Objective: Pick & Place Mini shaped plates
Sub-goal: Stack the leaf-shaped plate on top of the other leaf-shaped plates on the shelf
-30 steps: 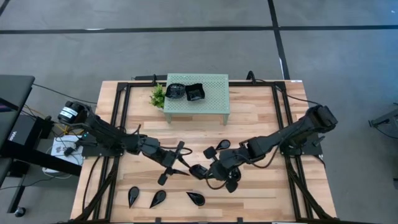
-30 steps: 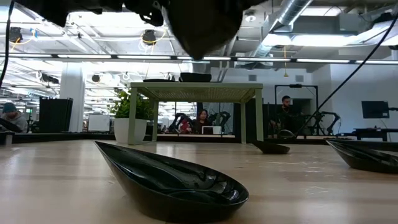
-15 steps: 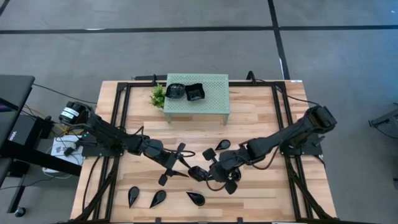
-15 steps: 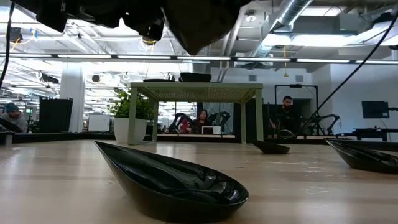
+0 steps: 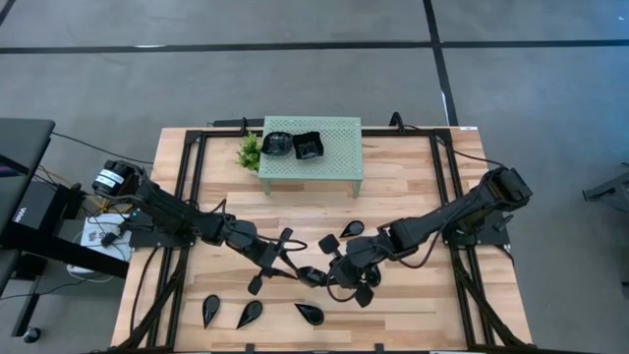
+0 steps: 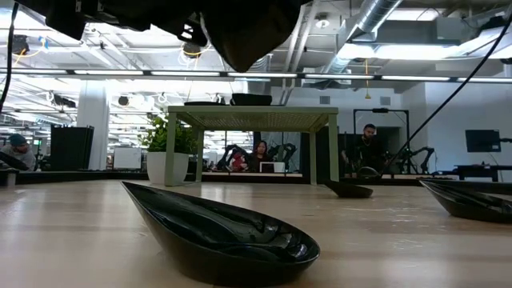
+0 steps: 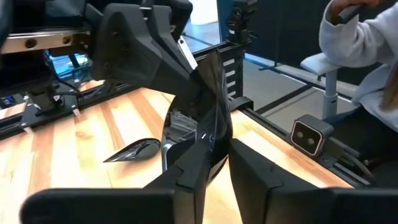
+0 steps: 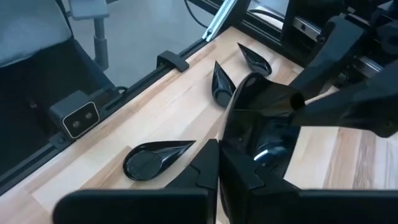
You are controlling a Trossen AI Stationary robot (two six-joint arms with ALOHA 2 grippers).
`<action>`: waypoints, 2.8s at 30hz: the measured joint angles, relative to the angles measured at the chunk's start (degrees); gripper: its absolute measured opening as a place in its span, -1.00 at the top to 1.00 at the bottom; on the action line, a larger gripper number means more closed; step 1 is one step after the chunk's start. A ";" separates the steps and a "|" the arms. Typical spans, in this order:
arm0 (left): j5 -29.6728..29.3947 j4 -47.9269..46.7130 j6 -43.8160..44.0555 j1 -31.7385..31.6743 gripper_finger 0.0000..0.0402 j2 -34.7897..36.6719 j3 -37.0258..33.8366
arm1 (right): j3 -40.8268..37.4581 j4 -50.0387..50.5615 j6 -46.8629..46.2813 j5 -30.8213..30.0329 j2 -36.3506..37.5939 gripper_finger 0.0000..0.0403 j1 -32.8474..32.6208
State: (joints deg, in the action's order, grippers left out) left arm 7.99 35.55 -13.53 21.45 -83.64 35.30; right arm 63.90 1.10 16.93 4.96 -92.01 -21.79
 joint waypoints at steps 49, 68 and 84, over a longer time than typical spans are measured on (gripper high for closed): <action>0.99 0.35 -1.10 -0.52 0.96 -0.02 -0.01 | 0.00 -1.02 -4.76 -4.16 8.03 0.61 4.22; -23.54 -1.37 -4.96 -1.88 0.96 -0.02 2.73 | -8.05 22.39 -19.15 -20.22 30.15 0.62 -7.04; -42.92 -35.83 -0.24 -14.05 0.94 21.01 11.68 | -24.13 2.39 -20.48 -29.82 31.38 0.62 -9.40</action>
State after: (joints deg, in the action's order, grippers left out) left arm -34.94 -0.28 -13.78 7.41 -62.62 46.98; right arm 39.77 3.49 -3.55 -24.86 -60.62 -31.19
